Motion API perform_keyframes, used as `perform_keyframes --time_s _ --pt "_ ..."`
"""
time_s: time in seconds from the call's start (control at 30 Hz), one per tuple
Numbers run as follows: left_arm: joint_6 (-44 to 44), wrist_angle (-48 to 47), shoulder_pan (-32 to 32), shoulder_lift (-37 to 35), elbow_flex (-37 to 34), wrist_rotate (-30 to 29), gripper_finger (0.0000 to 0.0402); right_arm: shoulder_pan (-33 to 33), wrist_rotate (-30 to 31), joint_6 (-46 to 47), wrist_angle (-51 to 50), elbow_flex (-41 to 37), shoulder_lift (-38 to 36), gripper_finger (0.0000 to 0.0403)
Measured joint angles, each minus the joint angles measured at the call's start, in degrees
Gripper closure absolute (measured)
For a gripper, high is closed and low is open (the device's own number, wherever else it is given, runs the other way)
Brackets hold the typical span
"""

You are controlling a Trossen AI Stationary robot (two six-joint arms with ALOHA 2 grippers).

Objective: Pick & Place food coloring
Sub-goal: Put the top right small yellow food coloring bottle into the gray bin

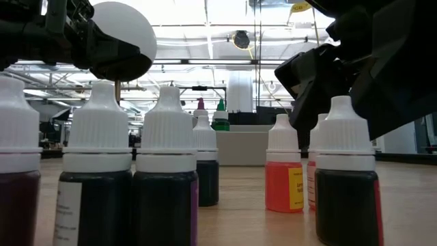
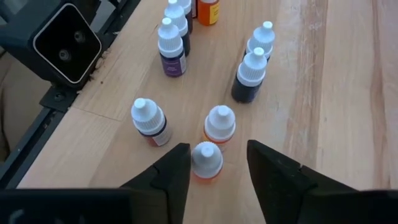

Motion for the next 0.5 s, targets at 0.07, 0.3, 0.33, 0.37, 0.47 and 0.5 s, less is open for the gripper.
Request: perform_keyframes --time_s 0.07,0.3,0.33,0.37,0.47,0.5 --pt "0.0 -0.3 0.0 0.0 0.0 0.0 0.0364 0.02 0.0 0.0 -0.01 0.0 0.0 0.0267" --pt "0.0 -1.35 0.0 0.0 -0.02 -0.02 0.0364 0.13 -0.17 -0.07 -0.02 -0.02 -0.02 0.0304" --pt "0.0 -1.35 0.0 0.0 -0.02 -0.02 0.0364 0.15 -0.17 -0.13 -0.02 -0.02 -0.02 0.031" --pt "0.0 -1.38 0.0 0.0 -0.02 -0.02 0.0364 0.15 -0.17 -0.21 -0.02 0.0 0.0 0.0316" --pt "0.0 -1.45 0.0 -0.02 -0.02 -0.02 0.0364 0.15 -0.16 -0.42 0.0 0.0 0.0 0.0335" --pt "0.0 -1.56 0.0 0.0 -0.02 -0.02 0.0364 0.15 -0.17 -0.42 0.02 0.0 0.0 0.034"
